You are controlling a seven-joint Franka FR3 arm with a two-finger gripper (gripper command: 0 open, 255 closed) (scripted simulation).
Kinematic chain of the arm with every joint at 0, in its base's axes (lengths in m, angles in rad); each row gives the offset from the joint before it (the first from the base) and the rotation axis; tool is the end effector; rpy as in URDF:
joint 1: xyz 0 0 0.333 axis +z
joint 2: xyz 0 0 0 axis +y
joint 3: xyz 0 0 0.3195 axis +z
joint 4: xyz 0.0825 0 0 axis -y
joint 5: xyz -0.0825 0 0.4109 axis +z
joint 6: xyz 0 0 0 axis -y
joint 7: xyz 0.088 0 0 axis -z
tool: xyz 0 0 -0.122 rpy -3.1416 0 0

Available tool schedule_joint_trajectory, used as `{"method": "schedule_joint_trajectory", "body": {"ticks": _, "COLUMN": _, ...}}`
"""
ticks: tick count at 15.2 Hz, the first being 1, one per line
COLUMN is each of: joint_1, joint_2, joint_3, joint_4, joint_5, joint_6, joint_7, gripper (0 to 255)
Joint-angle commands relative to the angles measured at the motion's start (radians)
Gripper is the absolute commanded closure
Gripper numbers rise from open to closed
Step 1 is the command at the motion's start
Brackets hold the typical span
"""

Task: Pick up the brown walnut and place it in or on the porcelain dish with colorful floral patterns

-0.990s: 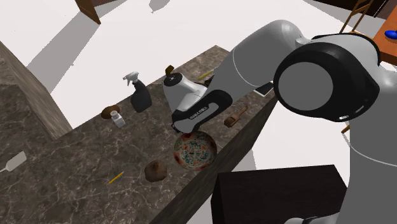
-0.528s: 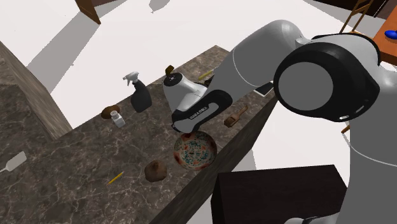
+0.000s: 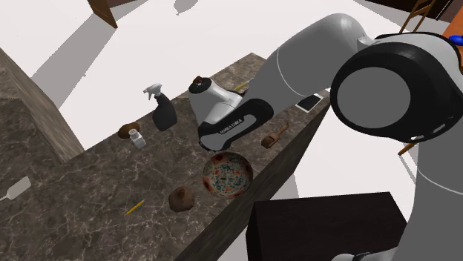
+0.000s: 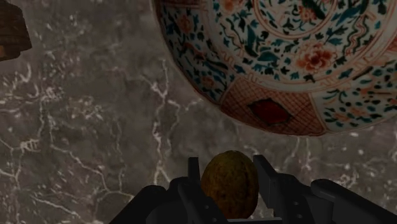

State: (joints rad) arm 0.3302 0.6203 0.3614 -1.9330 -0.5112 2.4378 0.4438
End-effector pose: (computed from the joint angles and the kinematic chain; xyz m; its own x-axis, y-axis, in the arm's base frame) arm 0.4898 0.3986 0.1411 0.8293 0.5587 -0.0128 0.5562 -0.8230 0.1154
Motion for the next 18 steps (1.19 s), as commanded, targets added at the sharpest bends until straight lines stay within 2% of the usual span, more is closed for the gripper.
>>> {"method": "schedule_joint_trajectory", "body": {"ticks": 1, "joint_1": -0.009, "joint_2": -0.023, "joint_3": 0.010, "joint_4": -0.008, "joint_5": 0.012, "joint_6": -0.015, "joint_7": -0.011, "gripper": 255}}
{"method": "schedule_joint_trajectory", "body": {"ticks": 17, "joint_1": -0.058, "joint_2": -0.182, "joint_3": 0.079, "joint_4": -0.013, "joint_5": 0.115, "joint_6": -0.154, "joint_7": -0.089, "gripper": 255}}
{"method": "schedule_joint_trajectory", "body": {"ticks": 18, "joint_1": -0.061, "joint_2": -0.212, "joint_3": 0.086, "joint_4": -0.061, "joint_5": 0.121, "joint_6": -0.135, "joint_7": -0.080, "gripper": 255}}
